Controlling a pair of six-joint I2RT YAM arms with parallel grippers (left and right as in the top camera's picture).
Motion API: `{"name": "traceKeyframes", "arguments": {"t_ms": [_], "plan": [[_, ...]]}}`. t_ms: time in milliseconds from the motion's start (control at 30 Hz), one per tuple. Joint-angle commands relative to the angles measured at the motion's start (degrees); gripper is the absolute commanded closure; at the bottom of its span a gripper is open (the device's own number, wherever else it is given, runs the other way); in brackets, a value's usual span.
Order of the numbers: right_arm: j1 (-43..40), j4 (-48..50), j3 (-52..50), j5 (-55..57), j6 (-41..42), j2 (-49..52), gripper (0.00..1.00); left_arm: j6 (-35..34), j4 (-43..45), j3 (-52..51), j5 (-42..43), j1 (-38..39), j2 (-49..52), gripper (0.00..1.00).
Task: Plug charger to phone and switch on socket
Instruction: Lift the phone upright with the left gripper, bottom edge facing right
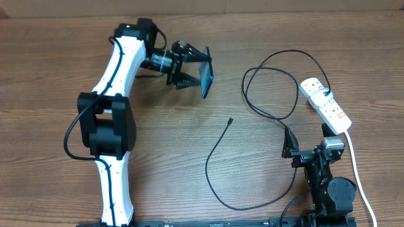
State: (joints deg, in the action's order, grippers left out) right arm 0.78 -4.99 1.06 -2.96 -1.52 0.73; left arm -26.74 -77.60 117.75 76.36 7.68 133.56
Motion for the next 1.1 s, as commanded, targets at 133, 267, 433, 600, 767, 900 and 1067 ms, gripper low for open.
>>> {"name": "traceKeyframes", "arguments": {"t_ms": [133, 267, 433, 600, 767, 900, 1067], "plan": [[-0.2, 0.3, -0.6, 0.3, -0.2, -0.6, 0.00, 1.2, 0.0, 1.8, 14.3, -1.4, 0.2, 0.31], [-0.2, 0.3, -0.6, 0.3, -0.2, -0.6, 0.00, -0.3, 0.1, 1.8, 14.2, -1.5, 0.2, 0.31], [-0.1, 8.2, -0.6, -4.3, 3.4, -0.6, 0.00, -0.3, 0.0, 1.8, 14.3, -1.5, 0.2, 0.31], [-0.1, 12.9, -0.6, -16.7, 10.9, -0.6, 0.00, -0.7, 0.0, 1.8, 14.3, -1.5, 0.2, 0.31], [-0.1, 22.0, -0.4, -21.5, 13.9, -0.6, 0.00, -1.2, -0.4, 1.8, 14.3, -1.8, 0.2, 0.31], [-0.2, 23.5, 5.2, -20.6, 9.4, -0.3, 0.00, -1.9, -0.4, 1.8, 14.3, -2.1, 0.2, 0.32], [-0.2, 1.0, 24.5, -13.8, 6.3, 7.3, 0.00, -2.0, -0.4, 1.8, 14.3, -2.1, 0.2, 0.32]]}}
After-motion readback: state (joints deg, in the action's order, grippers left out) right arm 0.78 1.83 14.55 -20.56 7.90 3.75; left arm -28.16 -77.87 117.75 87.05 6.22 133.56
